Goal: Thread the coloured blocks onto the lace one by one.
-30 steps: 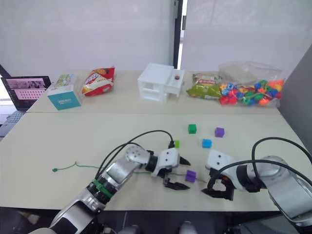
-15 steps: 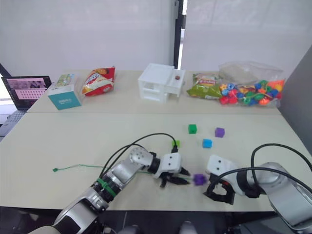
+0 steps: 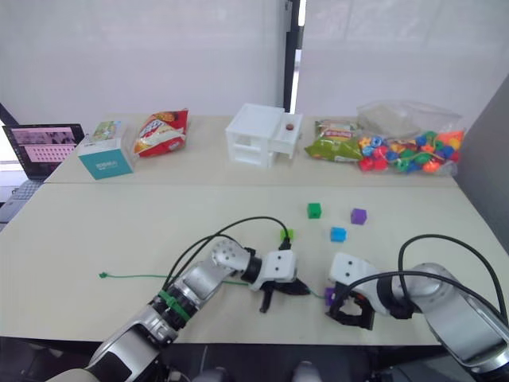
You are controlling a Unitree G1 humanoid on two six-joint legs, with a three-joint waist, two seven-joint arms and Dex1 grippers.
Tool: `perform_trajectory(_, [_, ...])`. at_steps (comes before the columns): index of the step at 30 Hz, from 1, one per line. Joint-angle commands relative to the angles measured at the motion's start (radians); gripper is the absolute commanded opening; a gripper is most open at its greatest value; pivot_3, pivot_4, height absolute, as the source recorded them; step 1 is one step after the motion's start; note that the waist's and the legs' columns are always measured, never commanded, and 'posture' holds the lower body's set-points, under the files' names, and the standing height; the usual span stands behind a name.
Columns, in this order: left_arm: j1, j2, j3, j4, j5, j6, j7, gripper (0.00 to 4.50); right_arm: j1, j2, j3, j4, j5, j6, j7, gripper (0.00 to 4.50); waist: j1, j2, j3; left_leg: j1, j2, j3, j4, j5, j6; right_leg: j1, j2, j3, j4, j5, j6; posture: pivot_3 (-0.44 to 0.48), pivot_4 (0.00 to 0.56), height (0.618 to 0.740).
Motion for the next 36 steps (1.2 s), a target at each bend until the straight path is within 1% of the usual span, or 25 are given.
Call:
perform_trajectory(1, [0.002, -0.001, 0.019, -0.021, -0.009, 0.005, 0.010, 0.03, -0.003, -0.021, -0.083, -0.046, 0.057, 0.025, 0.024, 4.50, 0.000, 0.000, 0.000, 0.000, 0.000, 0.000, 0.000, 0.000, 0.000, 0.000, 0.000, 0.000, 0.000, 0.000, 0.000, 0.000, 0.150, 0.740])
perform_trajectory(2, [0.003, -0.002, 0.026, -0.027, -0.018, 0.021, 0.009, 0.03, -0.001, -0.024, -0.103, -0.052, 0.075, 0.037, 0.030, 4.50, 0.000, 0.000, 0.000, 0.000, 0.000, 0.000, 0.000, 0.000, 0.000, 0.000, 0.000, 0.000, 0.000, 0.000, 0.000, 0.000, 0.150, 0.740])
perform_trajectory(5, [0.005, 0.005, 0.038, -0.053, -0.050, 0.057, -0.024, 0.83, 0.019, -0.050, -0.178, -0.071, 0.127, 0.072, 0.059, 4.50, 0.000, 0.000, 0.000, 0.000, 0.000, 0.000, 0.000, 0.000, 0.000, 0.000, 0.000, 0.000, 0.000, 0.000, 0.000, 0.000, 0.150, 0.740])
perform_trajectory(8, [0.002, 0.016, 0.045, -0.066, -0.049, 0.055, -0.013, 1.82, 0.058, -0.082, -0.249, -0.093, 0.171, 0.099, 0.090, 4.50, 0.001, 0.000, 0.000, 0.000, 0.000, 0.000, 0.000, 0.000, 0.000, 0.000, 0.000, 0.000, 0.000, 0.000, 0.000, 0.000, 0.150, 0.740])
perform_trajectory(11, [0.006, 0.027, 0.072, -0.109, -0.084, 0.083, -0.024, 2.81, 0.097, -0.094, -0.352, -0.122, 0.237, 0.151, 0.116, 4.50, 0.002, 0.000, 0.000, -0.001, 0.000, 0.000, 0.000, 0.000, 0.000, 0.000, 0.000, 0.000, 0.000, 0.000, 0.000, 0.000, 0.150, 0.740])
perform_trajectory(13, [0.004, 0.020, 0.065, -0.116, -0.078, 0.064, -0.017, 3.47, 0.120, -0.106, -0.382, -0.128, 0.246, 0.166, 0.118, 4.50, 0.002, 0.000, 0.000, -0.001, 0.000, 0.000, 0.000, 0.000, 0.000, 0.000, 0.000, 0.000, 0.000, 0.000, 0.000, 0.000, 0.150, 0.740])
perform_trajectory(14, [0.001, -0.002, 0.056, -0.116, -0.083, 0.074, -0.015, 3.75, 0.131, -0.111, -0.392, -0.130, 0.242, 0.171, 0.111, 4.50, 0.002, 0.000, 0.000, 0.000, 0.000, 0.000, 0.000, 0.000, 0.000, 0.000, 0.000, 0.000, 0.000, 0.000, 0.000, 0.000, 0.150, 0.740])
perform_trajectory(19, [-0.003, -0.093, 0.022, -0.095, -0.073, 0.100, 0.026, 3.75, 0.164, -0.120, -0.416, -0.143, 0.241, 0.188, 0.096, 4.50, 0.005, 0.000, 0.000, -0.001, 0.000, 0.000, 0.002, 0.000, 0.000, 0.001, 0.000, 0.000, -0.001, 0.001, 0.001, 0.000, 0.150, 0.740])
perform_trajectory(22, [-0.001, -0.137, -0.009, -0.047, -0.031, 0.080, 0.078, 3.75, 0.194, -0.132, -0.425, -0.144, 0.226, 0.184, 0.095, 4.50, 0.004, -0.001, 0.000, -0.001, 0.000, 0.000, 0.002, 0.000, 0.001, 0.001, 0.000, 0.000, -0.001, 0.001, 0.001, 0.000, 0.150, 0.740])
perform_trajectory(30, [0.004, -0.184, -0.029, 0.000, 0.019, 0.083, 0.161, 3.75, 0.251, -0.142, -0.459, -0.143, 0.205, 0.166, 0.083, 4.50, 0.004, -0.001, 0.001, -0.001, 0.000, 0.000, 0.002, 0.000, 0.001, 0.001, 0.000, 0.000, 0.000, 0.001, 0.001, 0.000, 0.150, 0.740])
perform_trajectory(36, [0.021, -0.212, -0.021, 0.016, -0.003, 0.083, 0.166, 3.75, 0.277, -0.146, -0.470, -0.133, 0.186, 0.145, 0.079, 4.50, 0.005, -0.001, 0.001, -0.001, 0.000, 0.000, 0.002, 0.000, 0.001, 0.001, 0.000, 0.000, 0.000, 0.001, 0.002, 0.000, 0.150, 0.740])
